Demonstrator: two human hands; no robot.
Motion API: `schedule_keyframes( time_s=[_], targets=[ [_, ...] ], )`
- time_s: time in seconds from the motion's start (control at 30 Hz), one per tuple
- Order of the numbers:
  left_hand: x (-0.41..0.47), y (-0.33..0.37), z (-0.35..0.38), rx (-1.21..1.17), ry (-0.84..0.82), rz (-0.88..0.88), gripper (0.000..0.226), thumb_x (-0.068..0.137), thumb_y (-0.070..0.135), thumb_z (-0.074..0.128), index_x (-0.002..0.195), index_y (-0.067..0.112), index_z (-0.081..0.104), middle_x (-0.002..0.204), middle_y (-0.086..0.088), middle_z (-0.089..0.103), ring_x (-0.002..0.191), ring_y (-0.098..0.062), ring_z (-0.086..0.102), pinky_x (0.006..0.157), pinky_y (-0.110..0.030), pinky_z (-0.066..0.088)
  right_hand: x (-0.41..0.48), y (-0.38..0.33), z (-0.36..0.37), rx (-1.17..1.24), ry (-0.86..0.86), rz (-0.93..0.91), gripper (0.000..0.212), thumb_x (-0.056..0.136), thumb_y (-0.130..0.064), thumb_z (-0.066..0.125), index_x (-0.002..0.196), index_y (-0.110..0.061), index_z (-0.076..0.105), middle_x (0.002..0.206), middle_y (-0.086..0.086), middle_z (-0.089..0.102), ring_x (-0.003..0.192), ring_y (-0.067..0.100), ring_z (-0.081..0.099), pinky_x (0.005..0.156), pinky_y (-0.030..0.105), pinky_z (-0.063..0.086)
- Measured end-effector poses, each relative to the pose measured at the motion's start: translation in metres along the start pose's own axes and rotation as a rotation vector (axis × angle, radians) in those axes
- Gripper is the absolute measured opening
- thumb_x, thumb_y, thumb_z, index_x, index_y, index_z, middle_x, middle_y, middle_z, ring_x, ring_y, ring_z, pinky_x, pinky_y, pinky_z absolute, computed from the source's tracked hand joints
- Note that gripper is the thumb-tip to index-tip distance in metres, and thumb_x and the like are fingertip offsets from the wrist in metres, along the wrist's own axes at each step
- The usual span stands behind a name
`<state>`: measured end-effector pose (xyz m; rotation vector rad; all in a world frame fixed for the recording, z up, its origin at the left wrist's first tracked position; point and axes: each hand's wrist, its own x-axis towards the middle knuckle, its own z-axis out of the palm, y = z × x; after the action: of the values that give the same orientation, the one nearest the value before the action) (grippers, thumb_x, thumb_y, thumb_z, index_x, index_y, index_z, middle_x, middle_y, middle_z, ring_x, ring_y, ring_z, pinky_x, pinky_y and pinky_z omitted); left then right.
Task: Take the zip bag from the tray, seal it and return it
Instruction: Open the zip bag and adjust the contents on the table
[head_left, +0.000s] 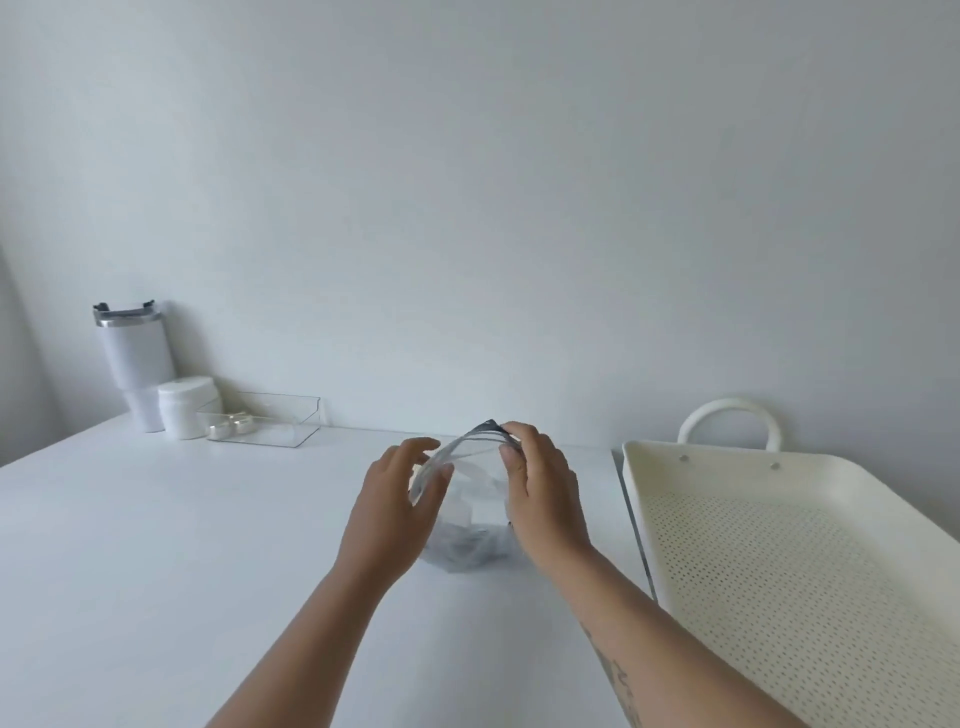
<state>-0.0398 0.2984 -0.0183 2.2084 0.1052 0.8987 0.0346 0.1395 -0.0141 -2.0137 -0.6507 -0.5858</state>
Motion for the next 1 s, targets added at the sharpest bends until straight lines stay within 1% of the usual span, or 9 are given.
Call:
schedule_keyframes(
  time_s=[0.23, 0.37, 0.43, 0.53, 0.6, 0.7, 0.77, 0.87, 1.0],
  targets=[
    [-0.027, -0.029, 0.019, -0.019, 0.007, -0.137, 0.016, 0.099, 0.036, 0.04, 0.085, 0.038, 0.048, 0.084, 0.011, 0.057, 0.074, 0.0, 0.053, 0.058, -0.026, 0.04, -0.048, 0.007, 0.026, 0.083, 0.15, 0.286, 0.04, 0.094, -0.051, 0.044, 0.127, -0.03, 0.05, 0.118, -0.009, 0.057, 0.111, 0.015, 0.047, 0.096, 0.036, 0.038],
    [-0.034, -0.031, 0.025, -0.098, -0.007, -0.197, 0.016, 0.097, 0.039, 0.045, 0.082, 0.037, 0.05, 0.08, 0.006, 0.06, 0.069, -0.003, 0.055, 0.058, -0.028, 0.041, -0.061, 0.019, 0.033, 0.243, 0.081, 0.331, 0.034, 0.095, -0.043, 0.05, 0.126, -0.029, 0.053, 0.113, -0.018, 0.05, 0.114, 0.006, 0.041, 0.096, 0.025, 0.035],
    [-0.035, -0.033, 0.018, -0.266, -0.106, -0.253, 0.007, 0.093, 0.044, 0.056, 0.09, 0.038, 0.058, 0.085, 0.005, 0.068, 0.076, -0.006, 0.063, 0.064, -0.026, 0.048, -0.057, 0.024, 0.031, 0.262, 0.057, 0.314, 0.031, 0.098, -0.039, 0.047, 0.125, -0.027, 0.055, 0.117, -0.011, 0.053, 0.117, 0.006, 0.046, 0.096, 0.019, 0.036],
    [-0.032, -0.036, -0.001, -0.479, -0.367, -0.358, 0.039, 0.079, 0.066, 0.06, 0.103, 0.036, 0.065, 0.092, 0.005, 0.071, 0.084, -0.007, 0.067, 0.066, -0.02, 0.053, -0.052, 0.023, 0.028, 0.313, 0.06, 0.312, 0.035, 0.097, -0.047, 0.035, 0.119, -0.033, 0.058, 0.116, -0.008, 0.055, 0.108, -0.013, 0.048, 0.086, 0.0, 0.034],
    [-0.026, -0.041, -0.01, -0.607, -0.411, -0.405, 0.045, 0.086, 0.065, 0.054, 0.108, 0.028, 0.067, 0.098, -0.006, 0.071, 0.09, -0.018, 0.068, 0.072, -0.028, 0.057, -0.05, 0.02, 0.028, 0.399, 0.058, 0.388, 0.028, 0.099, -0.045, 0.031, 0.108, -0.045, 0.057, 0.111, -0.009, 0.054, 0.099, -0.022, 0.048, 0.08, -0.004, 0.035],
    [-0.023, -0.046, -0.016, -0.739, -0.388, -0.431, 0.042, 0.088, 0.05, 0.059, 0.104, 0.012, 0.07, 0.085, -0.011, 0.067, 0.082, -0.025, 0.065, 0.075, -0.035, 0.058, -0.053, 0.021, 0.025, 0.459, 0.014, 0.436, 0.027, 0.101, -0.041, 0.035, 0.111, -0.043, 0.06, 0.114, -0.01, 0.054, 0.097, -0.022, 0.05, 0.086, 0.004, 0.038],
    [-0.022, -0.05, -0.018, -0.782, -0.377, -0.438, 0.042, 0.084, 0.046, 0.064, 0.103, 0.01, 0.072, 0.081, -0.006, 0.068, 0.078, -0.023, 0.065, 0.074, -0.033, 0.058, -0.053, 0.02, 0.02, 0.51, -0.023, 0.476, 0.024, 0.099, -0.042, 0.042, 0.108, -0.042, 0.064, 0.114, -0.012, 0.058, 0.098, -0.009, 0.056, 0.091, 0.017, 0.043],
    [-0.021, -0.057, -0.022, -0.825, -0.381, -0.428, 0.046, 0.08, 0.046, 0.071, 0.106, 0.008, 0.072, 0.081, -0.007, 0.068, 0.078, -0.023, 0.063, 0.078, -0.033, 0.057, -0.052, 0.021, 0.01, 0.575, -0.087, 0.528, 0.019, 0.096, -0.043, 0.05, 0.09, -0.046, 0.068, 0.088, -0.017, 0.06, 0.075, -0.005, 0.056, 0.075, 0.019, 0.045],
    [-0.019, -0.061, -0.022, -0.76, -0.309, -0.41, 0.046, 0.074, 0.05, 0.077, 0.097, 0.01, 0.073, 0.074, 0.002, 0.063, 0.069, -0.014, 0.055, 0.076, -0.034, 0.046, -0.055, 0.025, 0.004, 0.598, -0.226, 0.571, 0.02, 0.093, -0.047, 0.053, 0.104, -0.043, 0.069, 0.082, -0.016, 0.064, 0.075, -0.001, 0.061, 0.07, 0.02, 0.043]
  ],
)
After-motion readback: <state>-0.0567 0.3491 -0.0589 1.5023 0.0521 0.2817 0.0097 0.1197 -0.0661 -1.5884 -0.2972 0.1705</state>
